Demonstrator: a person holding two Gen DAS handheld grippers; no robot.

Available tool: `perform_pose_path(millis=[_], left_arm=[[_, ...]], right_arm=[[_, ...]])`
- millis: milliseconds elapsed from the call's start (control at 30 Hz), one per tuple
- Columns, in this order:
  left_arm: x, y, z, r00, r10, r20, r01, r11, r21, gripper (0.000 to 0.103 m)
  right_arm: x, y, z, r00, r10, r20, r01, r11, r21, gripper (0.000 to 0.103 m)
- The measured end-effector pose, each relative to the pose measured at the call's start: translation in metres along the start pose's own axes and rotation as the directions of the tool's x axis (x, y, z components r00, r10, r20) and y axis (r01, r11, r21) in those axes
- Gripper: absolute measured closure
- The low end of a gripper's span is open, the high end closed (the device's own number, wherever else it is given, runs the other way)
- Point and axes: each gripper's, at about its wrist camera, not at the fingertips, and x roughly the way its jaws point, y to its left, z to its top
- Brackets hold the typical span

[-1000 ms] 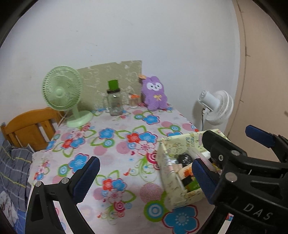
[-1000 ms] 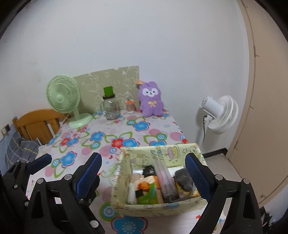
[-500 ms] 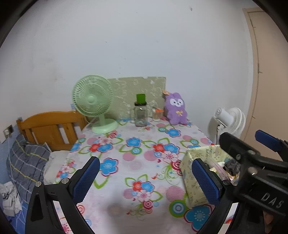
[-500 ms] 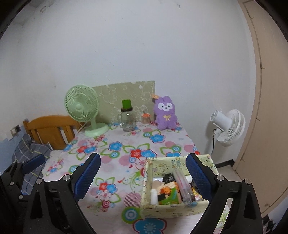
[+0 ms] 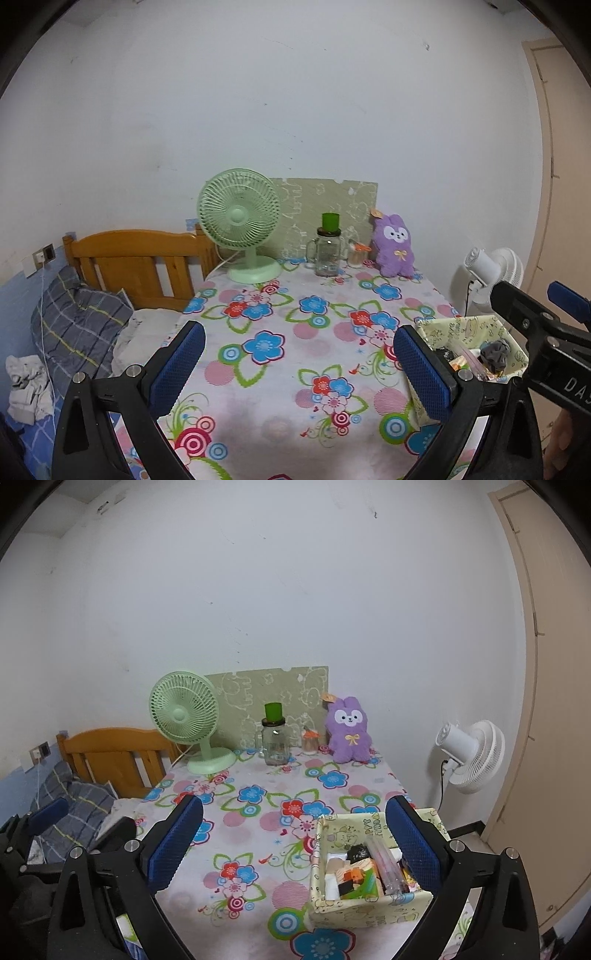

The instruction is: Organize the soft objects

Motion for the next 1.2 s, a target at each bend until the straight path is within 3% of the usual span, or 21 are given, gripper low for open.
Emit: perform_pose_path(millis=[1200], left_arm=[[-0.006, 0.000, -0.001, 1.000, -0.010, 0.001, 0.010, 1.000, -0.015, 0.000]], right_arm=[[-0.001, -0.006, -0.012, 0.999, -0.034, -0.027, 0.034, 0.999, 0.022, 0.002]])
